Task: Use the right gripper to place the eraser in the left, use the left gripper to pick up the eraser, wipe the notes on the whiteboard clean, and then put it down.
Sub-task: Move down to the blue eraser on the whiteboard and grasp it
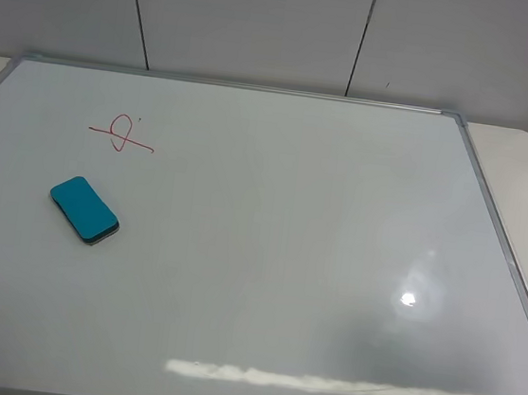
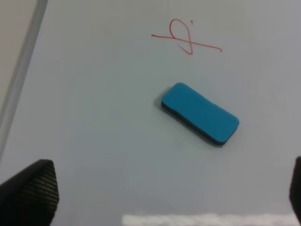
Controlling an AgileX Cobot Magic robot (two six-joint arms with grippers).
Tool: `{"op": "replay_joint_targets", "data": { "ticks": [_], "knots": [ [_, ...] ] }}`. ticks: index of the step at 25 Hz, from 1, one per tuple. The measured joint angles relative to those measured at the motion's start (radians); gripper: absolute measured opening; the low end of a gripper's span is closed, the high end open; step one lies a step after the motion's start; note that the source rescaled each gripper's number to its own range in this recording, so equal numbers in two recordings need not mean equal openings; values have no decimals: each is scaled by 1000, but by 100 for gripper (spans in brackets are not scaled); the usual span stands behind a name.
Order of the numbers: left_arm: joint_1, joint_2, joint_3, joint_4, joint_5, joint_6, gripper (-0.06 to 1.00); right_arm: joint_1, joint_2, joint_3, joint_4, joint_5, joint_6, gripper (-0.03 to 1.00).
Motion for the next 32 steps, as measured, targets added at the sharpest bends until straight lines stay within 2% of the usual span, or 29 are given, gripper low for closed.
{"op": "replay_joint_targets", "data": {
  "ticks": [22, 27, 32],
  "knots": [
    [0, 0, 0, 1, 0, 0, 100, 0, 0, 0, 0, 0, 0, 100],
    [0, 3, -3, -6, -3, -46, 100, 0, 0, 0, 0, 0, 0, 100],
    [0, 117, -53, -2, -57, -64, 100, 0, 0, 0, 0, 0, 0, 100]
  ]
}}
